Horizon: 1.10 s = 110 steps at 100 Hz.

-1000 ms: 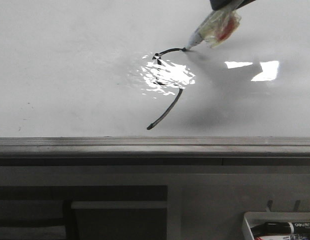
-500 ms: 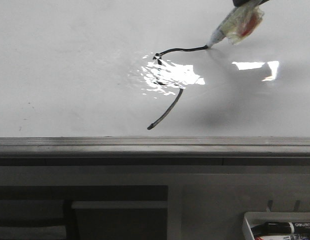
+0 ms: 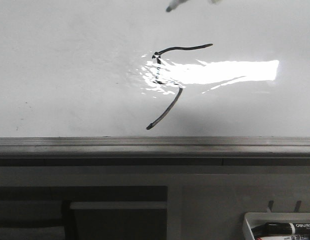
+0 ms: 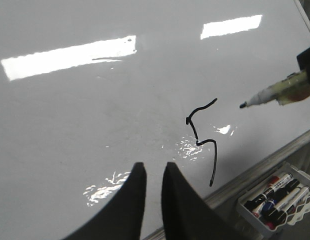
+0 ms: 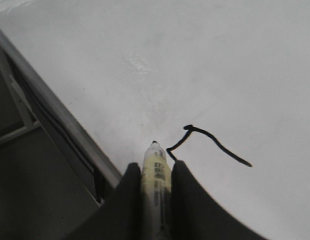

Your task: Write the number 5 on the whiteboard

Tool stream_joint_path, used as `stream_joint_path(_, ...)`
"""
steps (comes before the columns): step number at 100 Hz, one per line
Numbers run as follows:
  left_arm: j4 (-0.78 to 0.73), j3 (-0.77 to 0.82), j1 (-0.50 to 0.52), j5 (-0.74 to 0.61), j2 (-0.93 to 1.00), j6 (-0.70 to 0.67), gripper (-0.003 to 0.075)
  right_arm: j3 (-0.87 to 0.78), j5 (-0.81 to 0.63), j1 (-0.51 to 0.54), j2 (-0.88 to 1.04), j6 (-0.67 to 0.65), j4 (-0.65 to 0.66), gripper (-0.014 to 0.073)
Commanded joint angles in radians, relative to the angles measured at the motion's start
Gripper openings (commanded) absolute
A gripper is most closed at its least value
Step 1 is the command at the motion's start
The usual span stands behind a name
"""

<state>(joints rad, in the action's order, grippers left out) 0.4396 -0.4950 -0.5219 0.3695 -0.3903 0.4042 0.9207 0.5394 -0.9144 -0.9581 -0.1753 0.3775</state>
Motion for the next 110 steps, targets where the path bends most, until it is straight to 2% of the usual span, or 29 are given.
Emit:
stream_joint_path(1,0.007,-0.066,0.002,-0.01,-0.024,0.073,0.0181,-0.004,-0.097,-0.029,0.009,0.064,0.033,-0.0041)
stream_joint_path(13,0.019,-0.137,0.002,0.153,-0.083,0.232,0.0364,-0.047,-0.136,-0.056,-0.004,0.111,0.038,-0.0041)
stream_joint_path(20,0.05,-0.18,0.002,0.254,-0.132,0.315,0.0407,-0.054,-0.153,-0.068,-0.017,0.151,0.04,-0.0043)
stream_joint_path(30,0.139,-0.234,0.002,0.382,-0.2,0.466,0.0405,-0.054,-0.199,-0.089,-0.031,0.208,0.042,-0.007)
stream_joint_path(48,0.312,-0.303,0.002,0.468,-0.313,0.652,0.0403,-0.054,-0.273,-0.127,-0.054,0.238,0.042,-0.0069)
stream_joint_path(62,0.33,-0.355,-0.017,0.503,-0.384,0.698,0.0403,-0.054,-0.273,-0.176,-0.065,0.238,0.042,-0.0069)
stream_joint_path(77,0.325,-0.393,-0.117,0.512,-0.447,0.736,0.0403,-0.054,-0.292,-0.227,-0.072,0.238,0.046,-0.0069)
stream_joint_path(85,0.276,-0.404,-0.175,0.511,-0.487,0.736,0.0398,-0.054,-0.305,-0.242,-0.072,0.238,0.046,-0.0069)
stream_joint_path(98,0.239,-0.404,-0.244,0.505,-0.545,0.734,0.0336,-0.054,-0.334,-0.253,-0.072,0.238,0.044,-0.0069)
stream_joint_path(110,0.251,-0.404,-0.253,0.47,-0.581,0.726,0.0272,-0.054,-0.339,-0.264,-0.072,0.238,0.033,-0.0069)
